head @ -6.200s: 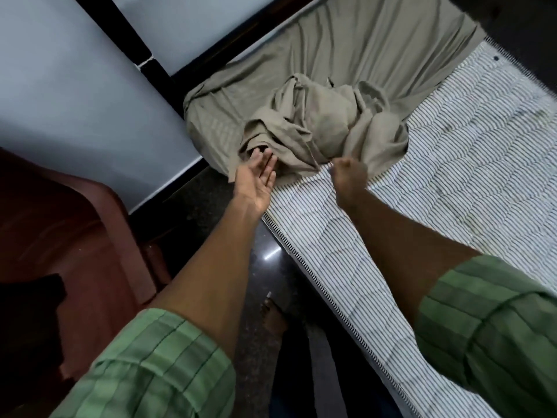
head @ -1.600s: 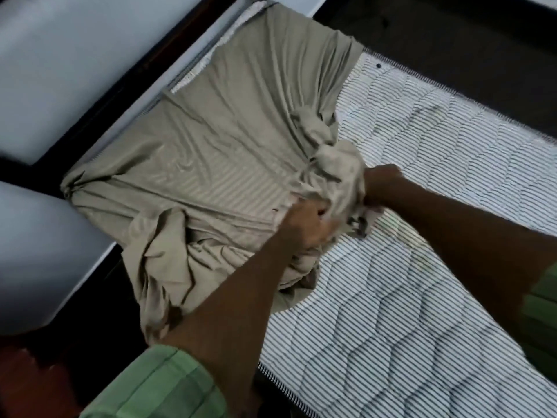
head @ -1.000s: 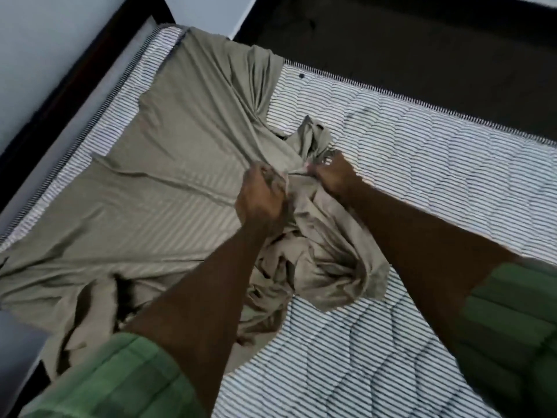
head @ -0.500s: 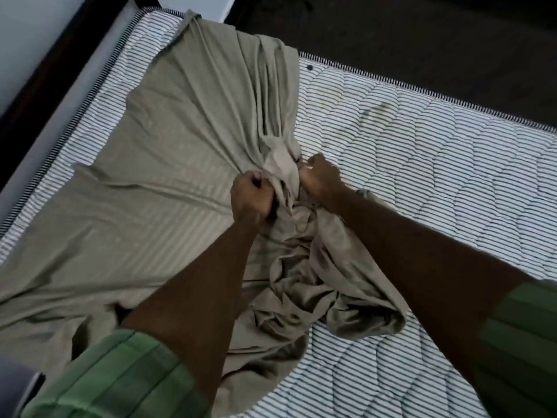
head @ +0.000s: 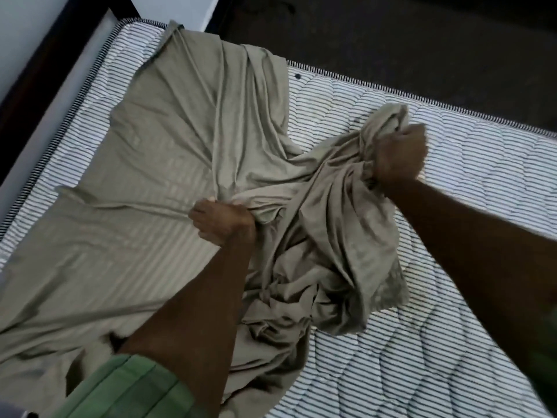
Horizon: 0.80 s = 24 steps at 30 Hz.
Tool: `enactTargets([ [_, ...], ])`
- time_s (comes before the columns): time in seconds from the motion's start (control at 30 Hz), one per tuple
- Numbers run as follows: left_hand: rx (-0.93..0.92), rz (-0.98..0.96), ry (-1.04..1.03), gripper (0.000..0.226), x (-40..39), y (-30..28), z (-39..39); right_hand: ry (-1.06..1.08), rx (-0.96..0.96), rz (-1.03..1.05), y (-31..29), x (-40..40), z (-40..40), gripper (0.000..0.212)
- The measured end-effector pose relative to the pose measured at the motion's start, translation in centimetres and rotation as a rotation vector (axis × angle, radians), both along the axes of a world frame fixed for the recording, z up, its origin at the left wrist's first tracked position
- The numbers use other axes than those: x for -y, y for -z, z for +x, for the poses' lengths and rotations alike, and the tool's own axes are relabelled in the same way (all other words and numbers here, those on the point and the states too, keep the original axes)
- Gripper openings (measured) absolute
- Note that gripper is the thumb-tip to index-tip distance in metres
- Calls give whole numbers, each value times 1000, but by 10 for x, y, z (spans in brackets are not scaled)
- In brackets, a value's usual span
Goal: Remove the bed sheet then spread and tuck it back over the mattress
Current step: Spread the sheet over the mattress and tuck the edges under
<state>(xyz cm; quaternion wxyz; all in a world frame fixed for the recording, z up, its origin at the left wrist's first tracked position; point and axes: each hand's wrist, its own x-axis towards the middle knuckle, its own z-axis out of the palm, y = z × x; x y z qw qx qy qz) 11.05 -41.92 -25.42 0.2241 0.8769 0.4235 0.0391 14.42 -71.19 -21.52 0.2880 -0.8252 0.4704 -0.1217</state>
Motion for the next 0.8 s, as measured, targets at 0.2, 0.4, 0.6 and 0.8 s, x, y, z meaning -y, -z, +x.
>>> enactTargets([
  [0.2,45,-11,1132,44,72,-26,17,-894,-299,-422,22,-86,-22,50],
  [0.4,-334,-268,1105,74,91,-11,28,-918,-396,-552,45,-70,-45,44],
  [0.6,-345,-157,843,37,97,-8,55,-1109,-295,-635,48,8,-95,45],
  [0.8,73,-377,148,46,81,-19,110,-827,-487,-508,34,81,-119,35],
])
